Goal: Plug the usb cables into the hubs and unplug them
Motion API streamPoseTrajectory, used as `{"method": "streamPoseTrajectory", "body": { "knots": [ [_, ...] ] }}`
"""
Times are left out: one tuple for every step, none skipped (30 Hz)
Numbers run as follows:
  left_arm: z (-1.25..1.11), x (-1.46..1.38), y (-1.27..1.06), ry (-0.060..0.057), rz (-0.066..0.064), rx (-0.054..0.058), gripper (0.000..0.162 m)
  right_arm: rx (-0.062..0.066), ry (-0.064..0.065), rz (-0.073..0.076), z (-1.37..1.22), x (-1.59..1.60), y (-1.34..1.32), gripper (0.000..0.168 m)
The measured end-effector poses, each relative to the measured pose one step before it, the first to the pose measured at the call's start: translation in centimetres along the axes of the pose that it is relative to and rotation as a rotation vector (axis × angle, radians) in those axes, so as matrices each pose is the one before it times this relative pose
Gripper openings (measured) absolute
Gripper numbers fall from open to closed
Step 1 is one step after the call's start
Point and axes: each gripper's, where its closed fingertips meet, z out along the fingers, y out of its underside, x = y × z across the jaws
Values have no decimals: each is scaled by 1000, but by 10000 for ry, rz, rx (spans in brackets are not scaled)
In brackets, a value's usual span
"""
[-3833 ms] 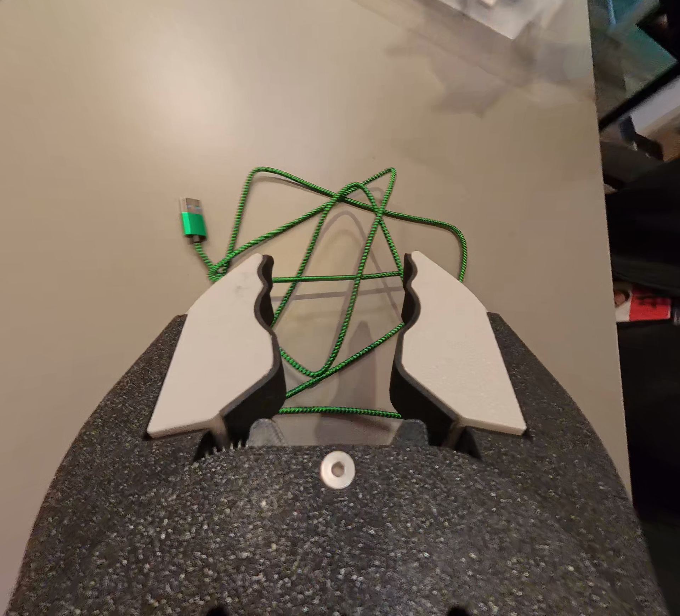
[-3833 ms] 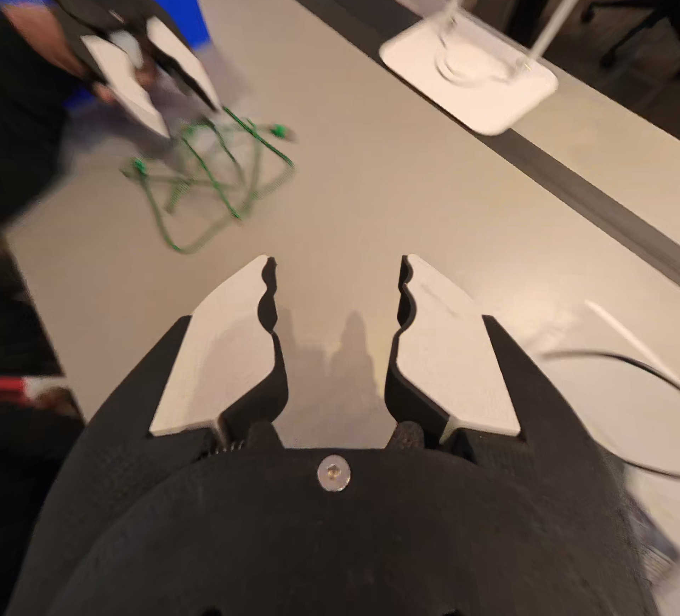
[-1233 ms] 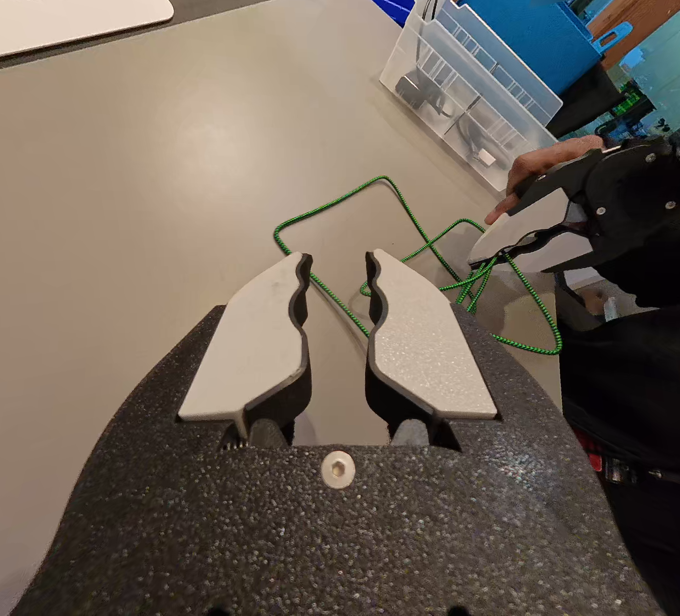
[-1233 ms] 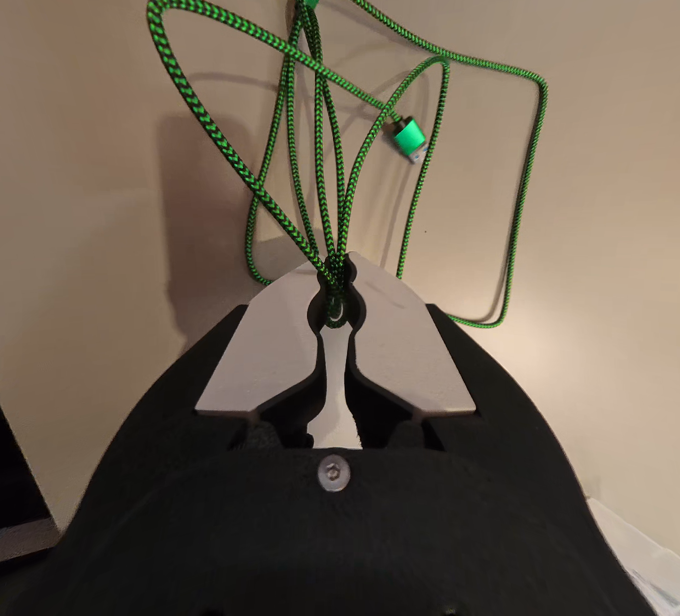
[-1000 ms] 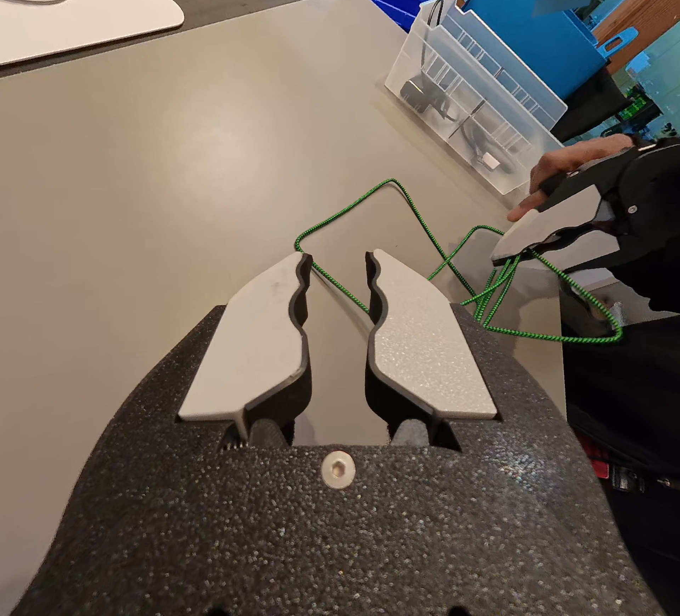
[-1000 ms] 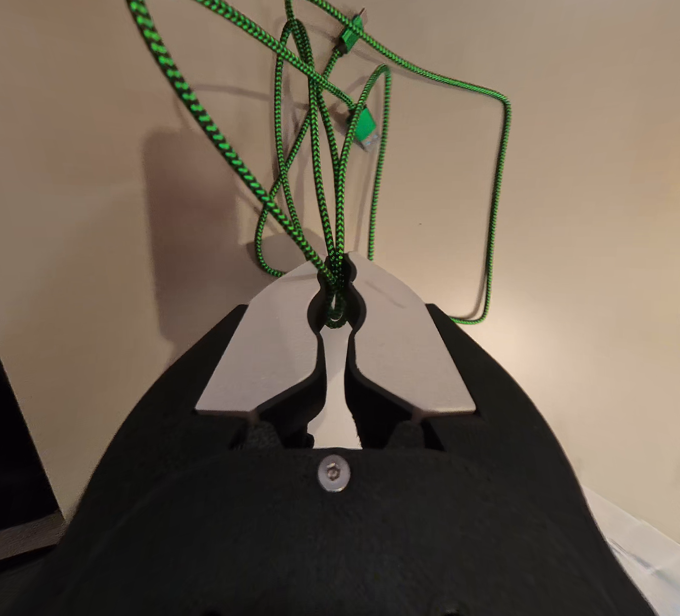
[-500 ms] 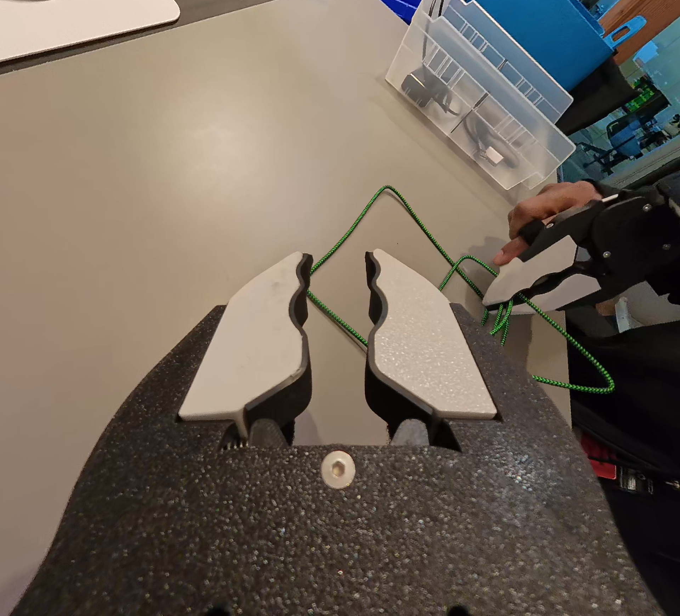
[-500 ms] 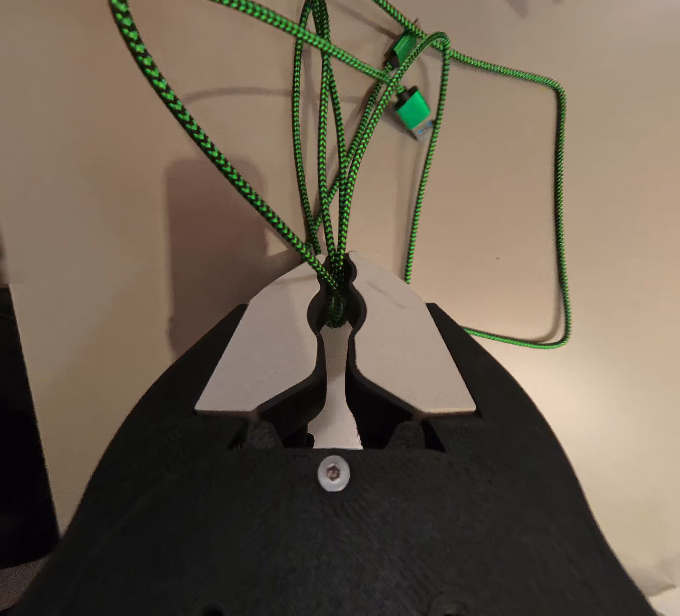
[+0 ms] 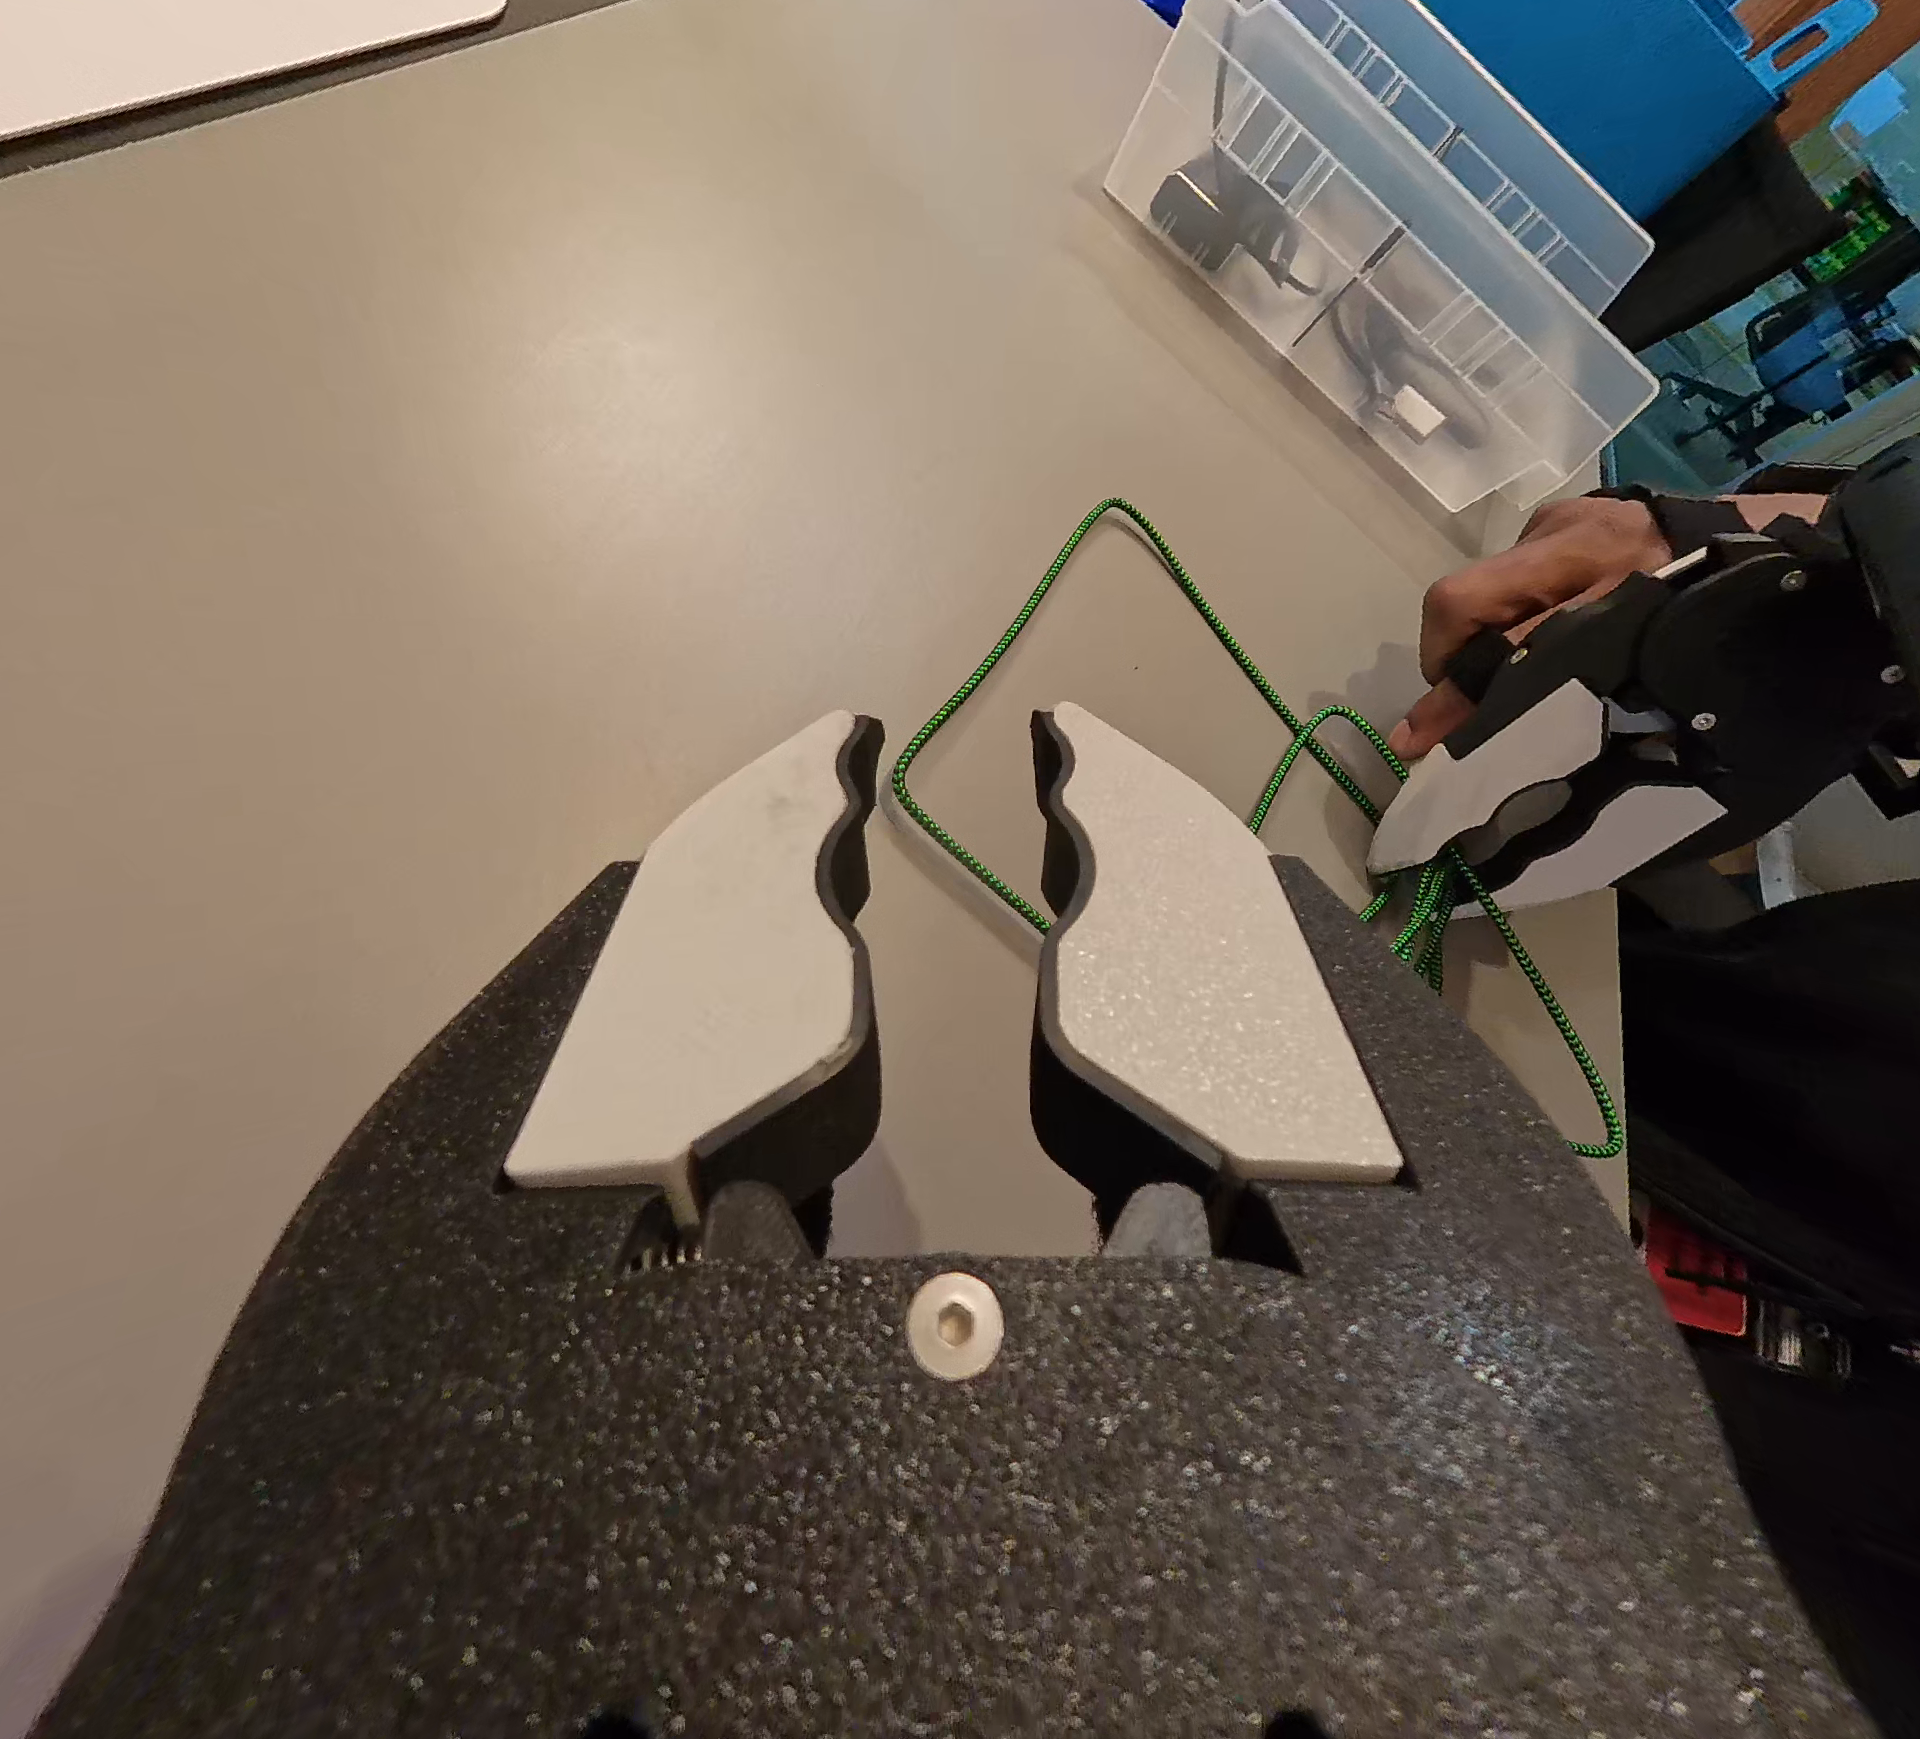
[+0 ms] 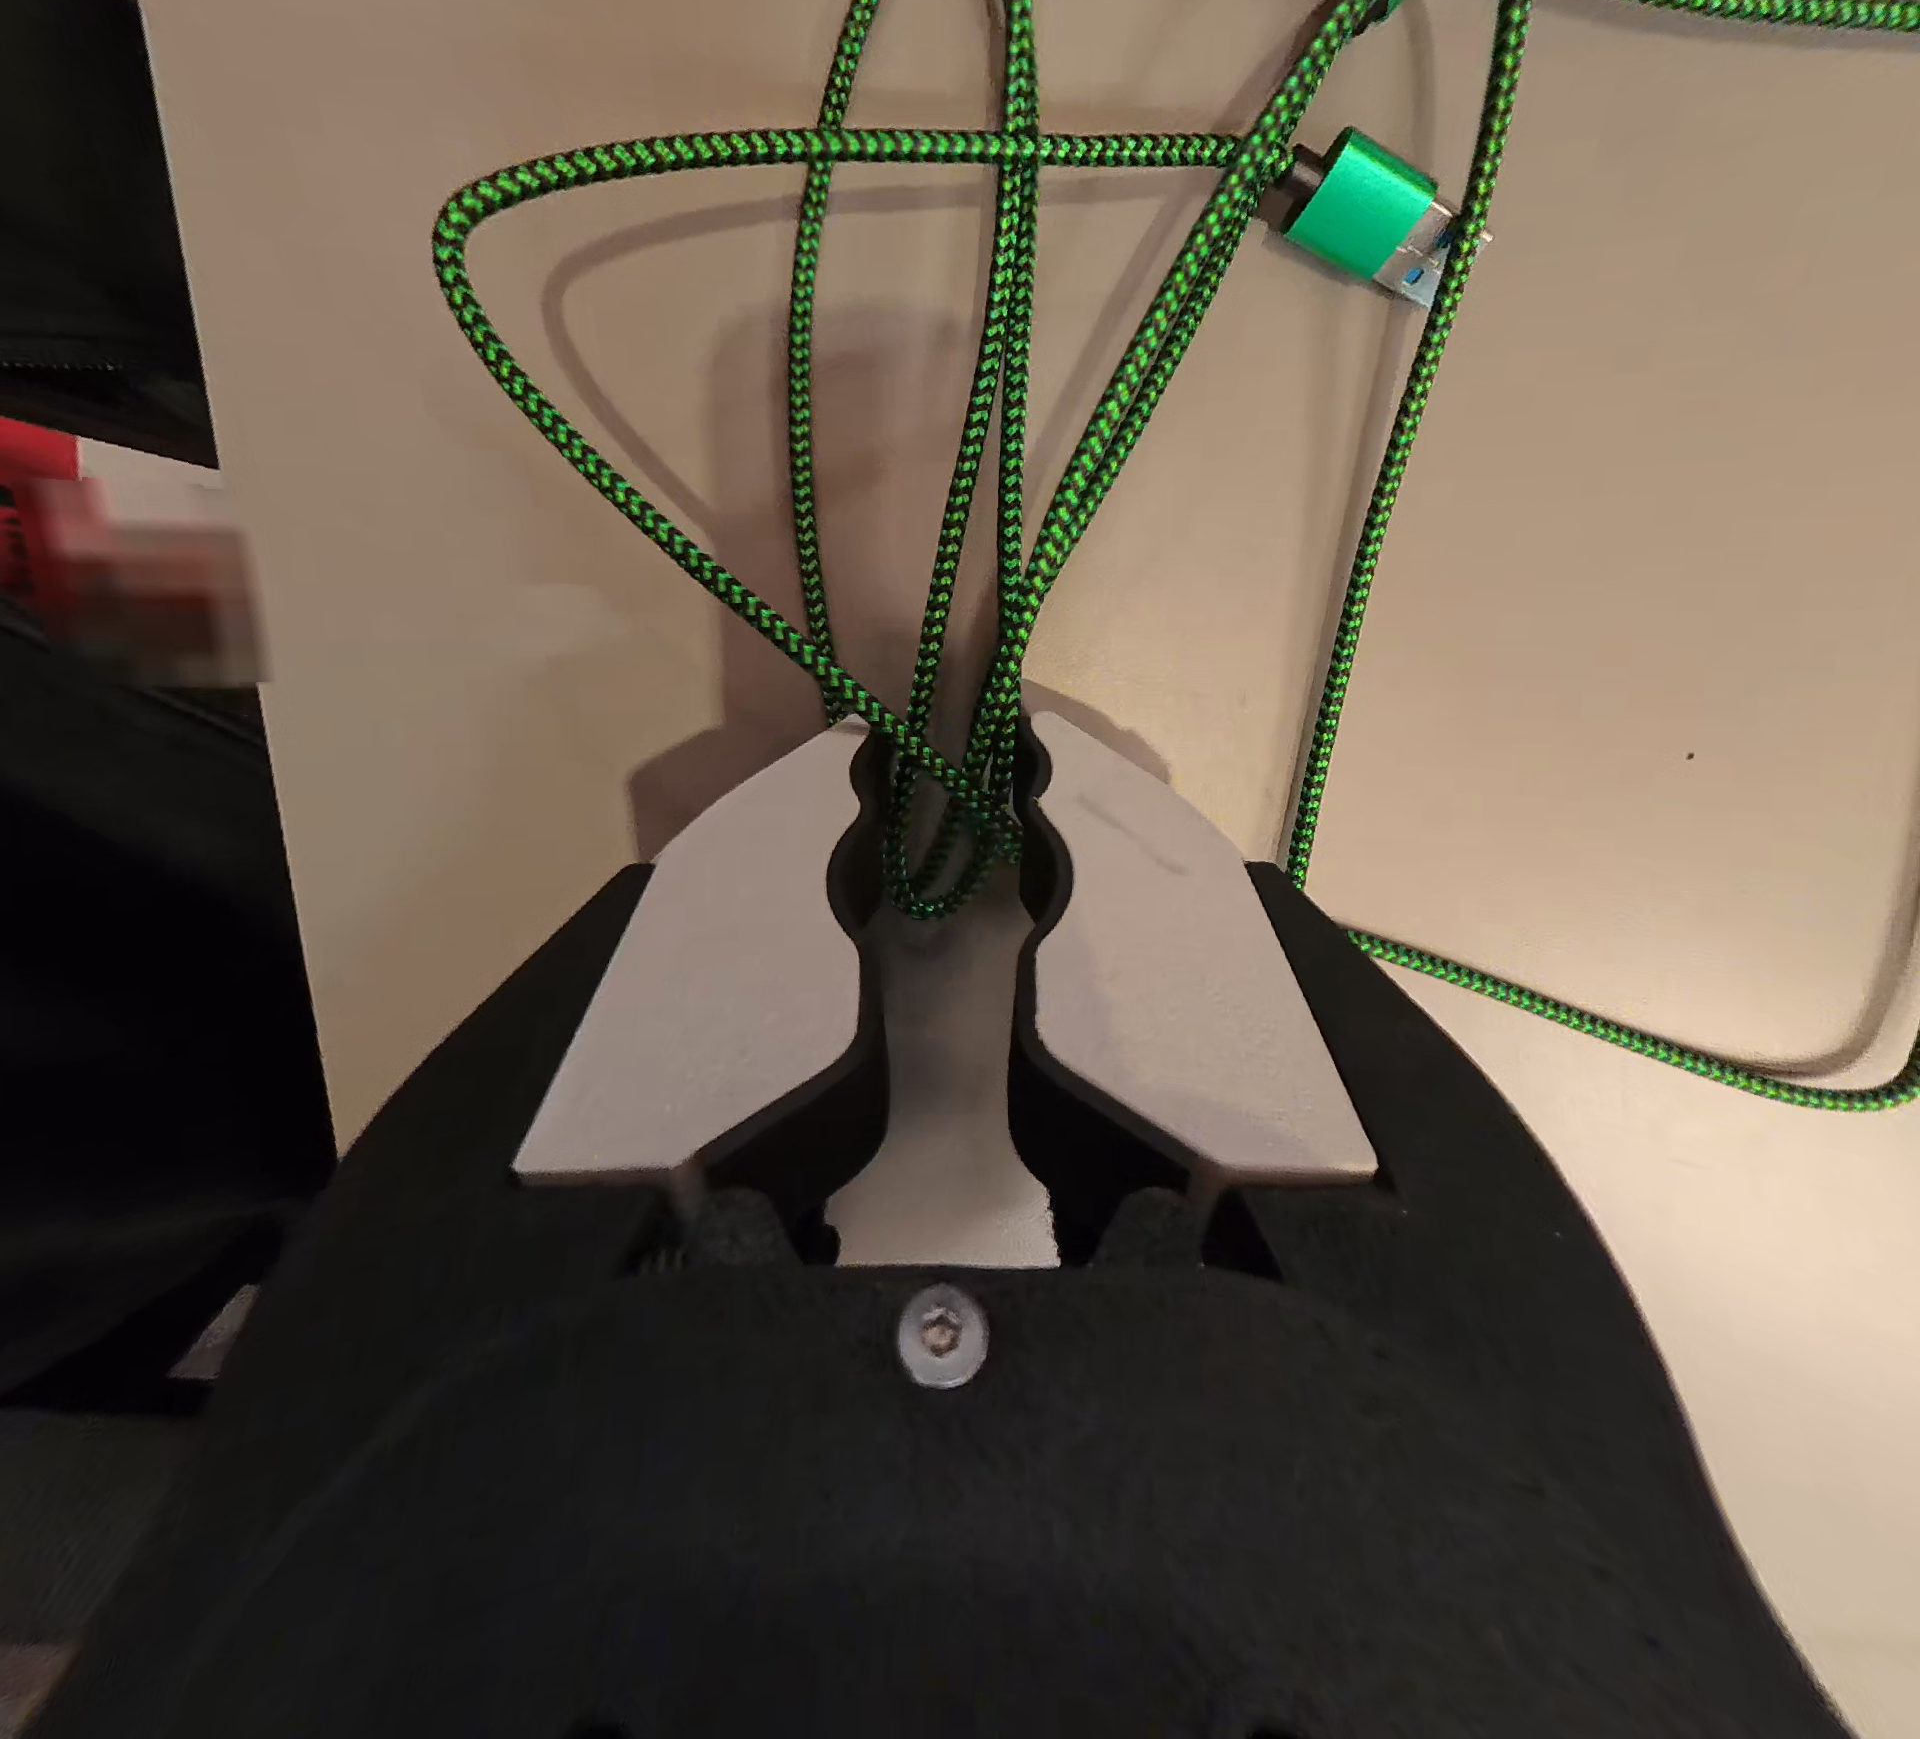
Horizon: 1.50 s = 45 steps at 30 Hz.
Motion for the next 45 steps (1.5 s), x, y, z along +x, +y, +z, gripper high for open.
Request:
{"method": "streamPoseTrajectory", "body": {
  "knots": [
    [34,-5,34,-13,11,-21,29,-8,23,62,21,74,-52,21],
    [39,4,54,-12,14,-41,29,-14,49,128,29,146,-51,20],
    [61,-6,74,-19,19,-50,29,-21,46,122,22,136,-39,20],
    [51,8,50,-14,20,-39,29,-17,36,72,15,106,-20,20],
    [41,19,39,-1,15,-26,29,-16,45,45,22,94,-32,20],
    [15,28,-2,3,11,-4,29,-14,22,26,19,15,-23,19],
    [-5,13,-10,3,5,9,29,-47,-3,39,5,-27,-1,19],
    [-31,12,-31,8,0,15,29,-65,11,37,6,-27,16,18],
    [-41,6,-41,10,-2,28,29,-73,-3,54,5,-75,15,16],
    [-41,21,-59,16,-6,35,29,-81,-5,44,20,-78,0,14],
    [-31,34,-42,21,-8,27,29,-94,20,30,15,-10,2,12],
    [-32,40,-32,13,3,15,29,-114,-17,21,16,-41,14,10],
    [-29,28,-37,-1,13,12,29,-121,-8,-40,2,-21,16,9],
    [-41,58,-59,2,20,21,29,-94,7,-100,16,-42,-4,8],
    [-44,92,-74,21,24,33,29,-67,78,-155,0,-32,-2,7],
    [-67,98,-87,21,27,38,29,-93,135,-176,-31,6,54,6],
    [-68,50,-83,-2,21,35,29,-153,223,-189,-67,106,169,5],
    [-65,21,-69,-6,17,31,29,-179,339,-199,-108,260,253,5],
    [-77,25,-67,0,9,29,29,-107,346,-152,-172,309,213,4],
    [-80,19,-79,1,6,39,29,32,217,-106,-286,152,52,1],
    [-64,37,-74,10,4,40,28,58,110,-110,-376,18,16,1],
    [-56,28,-69,12,2,35,28,-15,199,-163,-428,125,97,2],
    [-49,32,-57,4,7,28,28,-60,333,-193,-461,295,134,2],
    [-22,32,-49,2,13,20,28,-99,301,-198,-467,276,196,2],
    [-24,36,-46,6,13,18,28,-66,280,-183,-461,277,182,2],
    [-9,54,-32,8,12,15,27,-38,278,-141,-475,319,168,2],
    [3,63,-39,7,17,10,27,-52,212,-156,-456,242,217,2],
    [-8,53,-31,2,21,7,27,-39,270,-149,-490,344,218,2],
    [2,39,-29,-2,17,5,27,-20,320,-146,-564,438,208,2],
    [-4,55,-22,3,15,6,27,0,358,-163,-658,514,195,2],
    [-14,38,-29,3,13,10,27,8,378,-151,-752,581,220,1],
    [-13,41,-31,3,10,11,27,6,395,-165,-846,651,243,1],
    [-19,35,-42,2,9,11,27,-34,410,-113,-900,755,339,1],
    [-14,28,-36,0,8,12,27,-48,401,-3,-957,850,407,2],
    [1,46,-22,4,11,10,26,17,387,9,-1026,902,376,2],
    [18,54,-14,13,12,3,26,14,426,41,-1090,1044,450,2],
    [35,52,-7,13,8,-4,26,-6,375,95,-1131,1085,535,2],
    [53,51,12,11,8,-7,26,37,265,147,-1189,1026,548,2],
    [77,37,30,15,5,-12,26,38,208,217,-1243,1034,596,2],
    [86,24,36,11,-2,-17,26,28,188,260,-1292,1063,643,2],
    [95,-3,65,9,-10,-30,26,63,155,267,-1341,1026,649,2],
    [102,-12,78,6,-9,-38,26,68,231,245,-1399,1127,688,2],
    [86,-11,69,5,-8,-30,26,0,171,298,-1403,1093,825,2],
    [85,-20,64,2,-13,-29,26,1,195,313,-1393,1129,898,1],
    [60,-15,54,2,-8,-27,26,-1,287,309,-1390,1226,969,2]
  ]
}}
